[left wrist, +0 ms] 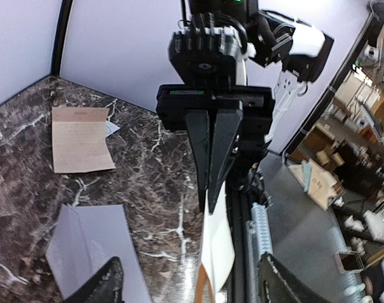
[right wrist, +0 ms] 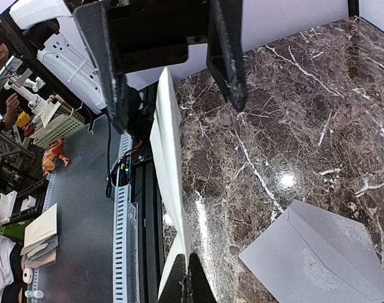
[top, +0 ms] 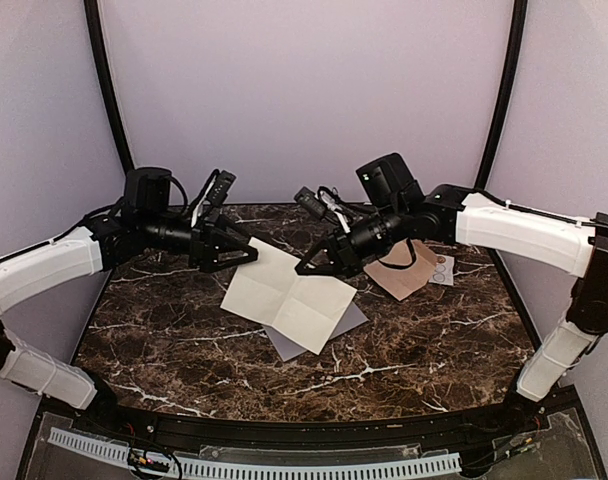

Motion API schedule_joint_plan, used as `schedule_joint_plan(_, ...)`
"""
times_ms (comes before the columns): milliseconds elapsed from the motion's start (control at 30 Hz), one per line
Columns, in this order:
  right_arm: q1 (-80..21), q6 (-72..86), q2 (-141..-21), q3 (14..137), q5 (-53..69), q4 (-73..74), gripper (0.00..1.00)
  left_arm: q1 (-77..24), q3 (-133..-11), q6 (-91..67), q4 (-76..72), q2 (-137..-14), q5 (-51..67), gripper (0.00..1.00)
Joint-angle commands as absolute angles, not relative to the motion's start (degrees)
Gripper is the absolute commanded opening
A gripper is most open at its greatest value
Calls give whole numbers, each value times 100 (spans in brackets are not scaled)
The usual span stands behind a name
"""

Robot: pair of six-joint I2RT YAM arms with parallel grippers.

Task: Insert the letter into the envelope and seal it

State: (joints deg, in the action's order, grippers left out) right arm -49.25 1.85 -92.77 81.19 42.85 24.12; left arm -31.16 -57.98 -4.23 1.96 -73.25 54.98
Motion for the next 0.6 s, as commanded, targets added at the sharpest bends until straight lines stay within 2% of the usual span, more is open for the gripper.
schedule_joint_plan(0, -4966, 204, -9377, 8253, 4420, 2236, 0, -3209, -5853, -412, 242, -7419, 5896, 53)
schedule_joint_plan(33, -4966, 210, -9378, 8253, 4421, 2247, 0, -3226, -5862, -408, 258, -7449, 5919, 44)
schedule_joint_plan(67, -4966, 205, -9378, 8246, 4421, 2250, 0, -3241, -5873, -390, 270, -7460, 5925, 39)
schedule_joint_plan(200, -4966, 203, -9354, 8210, 4387, 2276, 0, -3252, -5922, -273, 433, -7441, 5754, 2)
schedule_joint_plan(267, -4966, 197, -9339, 8200, 4259, 2411, 16, -3248, -5926, -231, 462, -7383, 5611, 0)
schedule_joint_plan(300, -4966, 161, -9324, 8196, 4183, 2534, 19, -3251, -5925, -225, 464, -7361, 5587, 0)
schedule_joint_plan(567, -4966, 254, -9001, 7739, 3973, 2817, 21, -3252, -5949, -188, 496, -7311, 5603, 0)
